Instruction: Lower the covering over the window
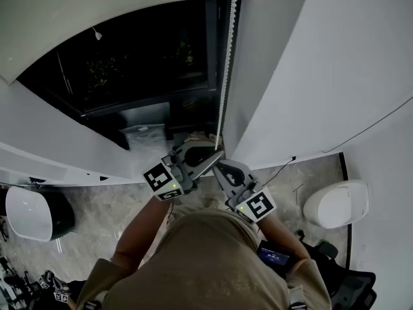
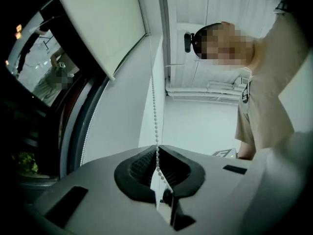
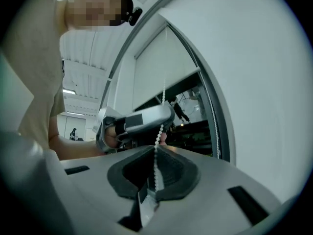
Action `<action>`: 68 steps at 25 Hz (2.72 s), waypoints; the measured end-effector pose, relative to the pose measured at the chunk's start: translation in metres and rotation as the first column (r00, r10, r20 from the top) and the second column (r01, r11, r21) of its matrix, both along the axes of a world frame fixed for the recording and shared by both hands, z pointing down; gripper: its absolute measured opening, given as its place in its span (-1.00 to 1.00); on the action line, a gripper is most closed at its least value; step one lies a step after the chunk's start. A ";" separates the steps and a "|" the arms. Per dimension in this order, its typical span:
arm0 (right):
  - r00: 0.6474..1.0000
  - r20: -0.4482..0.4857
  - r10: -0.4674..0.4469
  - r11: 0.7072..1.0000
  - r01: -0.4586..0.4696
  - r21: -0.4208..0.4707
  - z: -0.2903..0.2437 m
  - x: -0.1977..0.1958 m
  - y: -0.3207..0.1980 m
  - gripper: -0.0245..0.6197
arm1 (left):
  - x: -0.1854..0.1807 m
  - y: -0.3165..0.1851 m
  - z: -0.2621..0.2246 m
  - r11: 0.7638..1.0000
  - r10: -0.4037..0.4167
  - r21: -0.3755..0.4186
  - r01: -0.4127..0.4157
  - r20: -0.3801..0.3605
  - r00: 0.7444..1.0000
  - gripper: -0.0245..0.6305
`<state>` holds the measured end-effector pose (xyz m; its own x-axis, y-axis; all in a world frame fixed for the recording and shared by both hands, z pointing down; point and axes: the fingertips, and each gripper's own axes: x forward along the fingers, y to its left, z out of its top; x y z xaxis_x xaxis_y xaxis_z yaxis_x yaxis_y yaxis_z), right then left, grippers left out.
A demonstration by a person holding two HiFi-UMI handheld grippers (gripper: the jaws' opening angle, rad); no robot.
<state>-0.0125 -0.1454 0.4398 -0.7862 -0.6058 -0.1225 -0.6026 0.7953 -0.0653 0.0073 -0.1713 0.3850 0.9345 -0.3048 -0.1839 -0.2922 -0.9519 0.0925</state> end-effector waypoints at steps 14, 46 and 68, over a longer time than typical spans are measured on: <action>1.000 -0.019 0.000 0.997 0.001 0.073 -0.046 0.002 -0.011 -0.85 | 0.006 0.027 0.070 0.999 0.046 -0.020 -0.043 0.189 0.981 -0.85; 0.998 -0.050 -0.036 0.999 0.037 0.022 -0.034 -0.015 -0.020 -0.62 | -0.005 0.032 0.094 0.995 0.073 -0.084 -0.060 0.175 0.982 -0.85; 0.997 0.073 0.028 1.000 -0.028 0.007 -0.025 0.015 -0.020 -0.48 | -0.021 -0.014 0.022 0.997 -0.053 0.065 0.051 0.033 0.998 -0.87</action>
